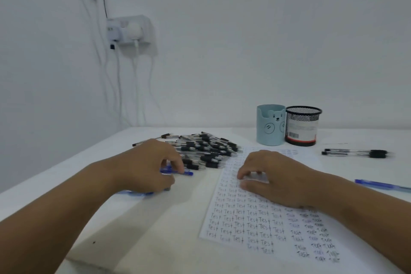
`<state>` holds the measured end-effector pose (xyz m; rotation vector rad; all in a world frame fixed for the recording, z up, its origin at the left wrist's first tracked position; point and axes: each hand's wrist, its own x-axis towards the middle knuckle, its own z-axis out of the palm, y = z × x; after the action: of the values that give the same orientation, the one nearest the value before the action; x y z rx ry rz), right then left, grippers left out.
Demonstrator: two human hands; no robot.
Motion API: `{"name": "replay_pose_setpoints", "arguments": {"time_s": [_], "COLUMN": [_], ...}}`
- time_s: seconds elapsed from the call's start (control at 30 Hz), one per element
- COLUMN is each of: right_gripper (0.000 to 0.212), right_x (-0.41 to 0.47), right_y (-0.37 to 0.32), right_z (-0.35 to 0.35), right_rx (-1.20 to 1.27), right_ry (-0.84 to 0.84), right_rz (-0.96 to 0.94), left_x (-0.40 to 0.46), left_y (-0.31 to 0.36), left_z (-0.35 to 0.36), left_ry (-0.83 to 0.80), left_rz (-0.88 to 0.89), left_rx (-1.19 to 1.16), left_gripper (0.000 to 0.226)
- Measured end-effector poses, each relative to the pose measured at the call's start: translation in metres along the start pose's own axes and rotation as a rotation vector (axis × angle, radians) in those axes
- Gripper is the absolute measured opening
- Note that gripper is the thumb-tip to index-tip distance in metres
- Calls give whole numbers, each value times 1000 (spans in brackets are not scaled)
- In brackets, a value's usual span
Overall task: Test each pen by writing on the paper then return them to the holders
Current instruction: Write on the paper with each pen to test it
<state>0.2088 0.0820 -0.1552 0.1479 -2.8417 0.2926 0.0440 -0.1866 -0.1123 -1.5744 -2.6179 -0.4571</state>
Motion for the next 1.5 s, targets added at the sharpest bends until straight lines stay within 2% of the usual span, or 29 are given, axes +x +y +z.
{"name": "replay_pose_setpoints", "arguments": {"time_s": [0.17,0.4,0.5,0.77,0.87,0.97,1.13,1.27,1.33,1.43,1.5], "right_gripper": [28,27,28,28,28,29,31,38,39,28,14], "right_x": [0,0,0,1,1,0,-2,-3,-2,-2,-1], "right_y": [3,5,5,6,6,7,8,13,17,21,22], "right_z": [2,2,2,3,2,1,0,-4,-7,-12,-15], "right_rx": [13,42,45,36,42,46,89,283,282,279,277], "right_ry": [14,21,19,18,18,10,29,285,431,529,558], "right_rz": [-3,0,1,3,6,22,72,202,229,254,286], "left_x": [-7,1,2,16,21,29,49,76,91,107,115], "left_y": [-17,-26,-32,-8,11,30,58,76,87,107,117], "left_z": [7,23,33,27,19,13,11,22,29,35,37], "left_ry": [-5,126,246,515,603,685,707,615,554,462,400], "left_rz": [27,21,61,221,210,131,93,16,8,58,95], "left_rx": [-6,-28,-105,-82,-226,-469,-918,-1319,-1451,-1563,-1521], "left_gripper": [24,37,45,24,26,26,24,18,16,14,14]}}
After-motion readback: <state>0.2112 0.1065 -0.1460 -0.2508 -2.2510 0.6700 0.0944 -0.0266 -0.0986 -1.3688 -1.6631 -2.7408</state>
